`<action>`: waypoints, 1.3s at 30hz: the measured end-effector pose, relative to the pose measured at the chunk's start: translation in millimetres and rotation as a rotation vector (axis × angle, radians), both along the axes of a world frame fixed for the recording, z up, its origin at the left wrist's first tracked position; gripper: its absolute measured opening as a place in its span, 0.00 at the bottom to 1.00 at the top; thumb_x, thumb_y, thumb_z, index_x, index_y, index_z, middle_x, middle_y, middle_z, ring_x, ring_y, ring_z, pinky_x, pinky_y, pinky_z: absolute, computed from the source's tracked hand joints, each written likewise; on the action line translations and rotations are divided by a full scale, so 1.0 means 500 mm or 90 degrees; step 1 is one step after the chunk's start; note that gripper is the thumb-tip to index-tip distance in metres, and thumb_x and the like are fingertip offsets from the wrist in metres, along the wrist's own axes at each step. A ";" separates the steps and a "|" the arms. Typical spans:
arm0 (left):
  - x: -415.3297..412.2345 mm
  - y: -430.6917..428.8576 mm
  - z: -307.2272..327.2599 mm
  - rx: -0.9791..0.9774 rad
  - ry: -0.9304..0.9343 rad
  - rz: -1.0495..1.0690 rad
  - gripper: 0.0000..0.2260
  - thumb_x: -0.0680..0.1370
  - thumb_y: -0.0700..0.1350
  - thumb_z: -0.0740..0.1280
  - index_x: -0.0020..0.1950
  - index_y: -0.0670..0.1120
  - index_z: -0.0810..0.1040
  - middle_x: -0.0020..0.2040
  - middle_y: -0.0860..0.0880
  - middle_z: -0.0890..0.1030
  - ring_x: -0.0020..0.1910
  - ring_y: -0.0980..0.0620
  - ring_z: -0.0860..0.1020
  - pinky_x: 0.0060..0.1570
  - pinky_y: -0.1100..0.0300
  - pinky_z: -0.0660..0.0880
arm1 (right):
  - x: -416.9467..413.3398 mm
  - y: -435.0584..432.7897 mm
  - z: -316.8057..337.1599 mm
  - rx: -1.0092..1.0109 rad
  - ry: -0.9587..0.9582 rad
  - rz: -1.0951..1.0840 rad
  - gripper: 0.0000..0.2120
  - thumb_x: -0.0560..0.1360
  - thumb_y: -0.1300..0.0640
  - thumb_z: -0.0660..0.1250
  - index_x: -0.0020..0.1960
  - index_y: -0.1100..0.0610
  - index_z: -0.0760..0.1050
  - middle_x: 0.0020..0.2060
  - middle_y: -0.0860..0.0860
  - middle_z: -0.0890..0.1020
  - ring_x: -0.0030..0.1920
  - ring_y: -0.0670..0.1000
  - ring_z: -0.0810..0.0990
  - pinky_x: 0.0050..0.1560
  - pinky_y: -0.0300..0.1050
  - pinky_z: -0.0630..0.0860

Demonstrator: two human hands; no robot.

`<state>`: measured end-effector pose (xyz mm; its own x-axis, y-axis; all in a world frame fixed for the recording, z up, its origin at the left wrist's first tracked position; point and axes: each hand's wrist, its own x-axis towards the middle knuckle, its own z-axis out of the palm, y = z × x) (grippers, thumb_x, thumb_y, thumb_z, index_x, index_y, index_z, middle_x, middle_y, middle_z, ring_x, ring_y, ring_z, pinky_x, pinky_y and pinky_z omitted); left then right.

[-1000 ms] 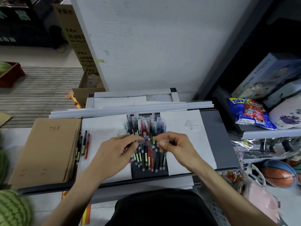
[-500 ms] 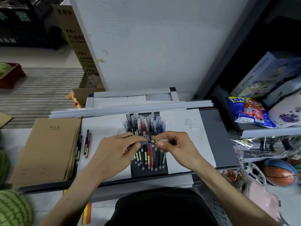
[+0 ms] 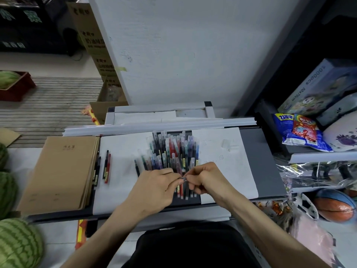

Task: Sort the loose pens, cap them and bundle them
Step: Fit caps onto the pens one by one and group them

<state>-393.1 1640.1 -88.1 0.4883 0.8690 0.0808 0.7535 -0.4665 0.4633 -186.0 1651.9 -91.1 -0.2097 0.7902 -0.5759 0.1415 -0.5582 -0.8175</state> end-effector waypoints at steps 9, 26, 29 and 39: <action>-0.082 0.037 -0.130 -0.158 -0.110 0.422 0.14 0.84 0.54 0.65 0.50 0.48 0.86 0.38 0.54 0.81 0.37 0.53 0.79 0.37 0.62 0.71 | 0.112 0.052 -0.124 0.199 -0.526 0.039 0.20 0.79 0.49 0.69 0.69 0.52 0.75 0.62 0.50 0.80 0.60 0.53 0.80 0.61 0.50 0.77; -0.108 0.081 -0.202 -0.251 -0.099 0.567 0.09 0.79 0.47 0.73 0.50 0.43 0.87 0.44 0.46 0.88 0.46 0.45 0.84 0.51 0.53 0.79 | 0.265 0.161 -0.178 0.241 -0.905 0.142 0.15 0.81 0.59 0.63 0.68 0.56 0.73 0.60 0.54 0.79 0.62 0.57 0.77 0.62 0.52 0.74; -0.118 0.081 -0.201 -0.239 -0.081 0.536 0.07 0.80 0.47 0.73 0.44 0.46 0.86 0.43 0.46 0.87 0.44 0.45 0.84 0.47 0.54 0.78 | 0.266 0.150 -0.178 0.244 -0.877 0.118 0.11 0.82 0.57 0.65 0.64 0.57 0.75 0.57 0.54 0.81 0.59 0.57 0.78 0.55 0.51 0.76; -0.273 0.099 -0.185 -0.101 0.033 0.580 0.04 0.79 0.41 0.68 0.49 0.41 0.82 0.44 0.44 0.81 0.42 0.43 0.78 0.43 0.51 0.74 | 0.195 0.103 -0.153 0.296 -0.716 -0.002 0.10 0.81 0.58 0.64 0.60 0.55 0.80 0.51 0.52 0.85 0.49 0.56 0.82 0.46 0.50 0.80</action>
